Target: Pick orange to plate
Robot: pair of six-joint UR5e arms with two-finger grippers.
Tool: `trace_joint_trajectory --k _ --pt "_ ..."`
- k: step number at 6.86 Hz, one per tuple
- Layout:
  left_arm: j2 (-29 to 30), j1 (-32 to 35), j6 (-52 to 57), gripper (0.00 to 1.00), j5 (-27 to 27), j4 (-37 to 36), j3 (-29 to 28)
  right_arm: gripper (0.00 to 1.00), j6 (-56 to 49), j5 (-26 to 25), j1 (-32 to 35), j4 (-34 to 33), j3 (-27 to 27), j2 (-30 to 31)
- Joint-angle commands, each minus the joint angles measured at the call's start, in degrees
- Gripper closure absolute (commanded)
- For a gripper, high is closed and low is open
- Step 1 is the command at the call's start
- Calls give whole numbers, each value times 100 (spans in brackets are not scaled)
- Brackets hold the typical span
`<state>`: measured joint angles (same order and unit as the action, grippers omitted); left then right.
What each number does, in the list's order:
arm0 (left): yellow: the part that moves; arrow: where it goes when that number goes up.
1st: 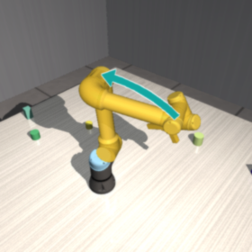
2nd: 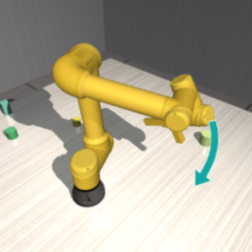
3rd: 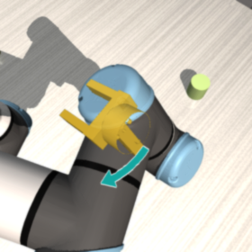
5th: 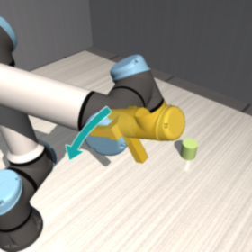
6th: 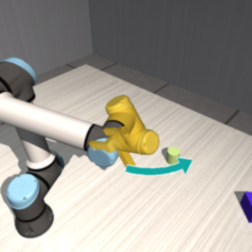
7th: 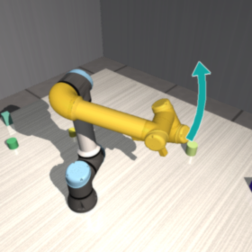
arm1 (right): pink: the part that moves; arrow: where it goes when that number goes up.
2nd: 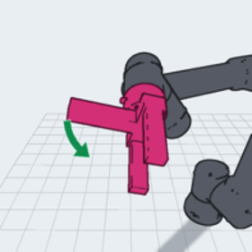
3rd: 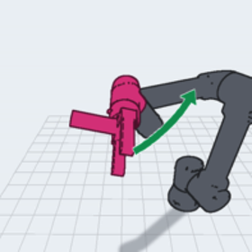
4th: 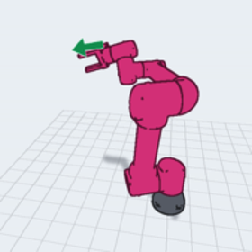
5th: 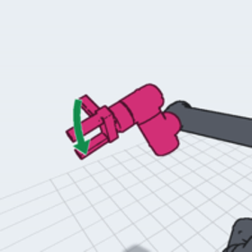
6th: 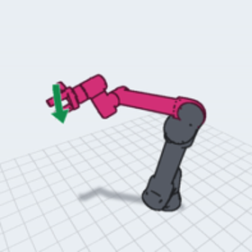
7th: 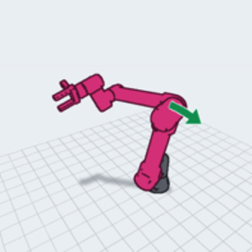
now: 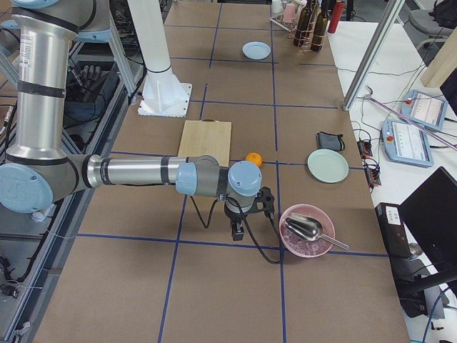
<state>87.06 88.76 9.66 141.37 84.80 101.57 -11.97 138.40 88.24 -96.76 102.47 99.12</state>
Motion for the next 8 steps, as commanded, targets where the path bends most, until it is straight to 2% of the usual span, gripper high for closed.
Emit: trace_joint_trajectory --k 1,2,3,4,5,6,7,8 --pt "31 1 27 0 -13 524 -23 0 -24 -6 0 17 9 -33" --pt "-30 -112 19 0 22 1112 -249 0 -16 -23 0 17 1 -77" --pt "-39 -557 -51 0 118 1483 -252 0 2 -23 0 17 35 -77" --pt "56 -1223 -574 0 163 1600 -356 0 11 -6 0 17 18 -86" --pt "127 -1656 -1580 0 50 2123 -522 0 2 12 0 17 36 -77" --pt "267 -2226 -3060 1 -404 3051 -890 0 2 116 0 17 27 -121" --pt "277 -2475 -4006 1 -887 3808 -1154 0 2 126 0 17 44 -147" --pt "364 -2947 -4546 7 -935 4060 -1409 0 -7 144 0 17 53 -148"
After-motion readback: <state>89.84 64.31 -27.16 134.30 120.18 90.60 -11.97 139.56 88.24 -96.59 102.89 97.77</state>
